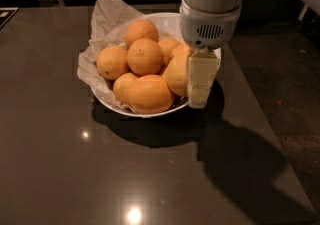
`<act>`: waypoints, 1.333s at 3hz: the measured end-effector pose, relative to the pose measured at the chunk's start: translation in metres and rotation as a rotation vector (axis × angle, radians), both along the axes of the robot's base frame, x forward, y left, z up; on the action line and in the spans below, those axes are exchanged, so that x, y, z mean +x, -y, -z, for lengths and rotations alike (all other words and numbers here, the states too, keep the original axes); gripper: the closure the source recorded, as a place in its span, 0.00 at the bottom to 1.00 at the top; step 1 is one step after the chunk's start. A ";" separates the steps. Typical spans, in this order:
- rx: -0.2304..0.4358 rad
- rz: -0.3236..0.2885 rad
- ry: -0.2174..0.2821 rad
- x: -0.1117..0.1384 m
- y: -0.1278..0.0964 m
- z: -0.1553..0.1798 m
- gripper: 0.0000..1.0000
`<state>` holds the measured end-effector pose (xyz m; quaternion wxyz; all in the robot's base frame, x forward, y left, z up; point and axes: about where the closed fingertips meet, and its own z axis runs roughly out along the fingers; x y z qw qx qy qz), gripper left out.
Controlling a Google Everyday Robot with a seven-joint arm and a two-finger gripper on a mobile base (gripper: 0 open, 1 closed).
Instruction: Pick orange from white bowl
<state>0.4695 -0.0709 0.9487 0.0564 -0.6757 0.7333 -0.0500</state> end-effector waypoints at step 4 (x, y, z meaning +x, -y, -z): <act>0.018 -0.018 0.060 0.000 -0.003 -0.009 1.00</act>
Offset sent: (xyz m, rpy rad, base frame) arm 0.0000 0.0002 -0.0001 -0.0002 0.0004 0.0006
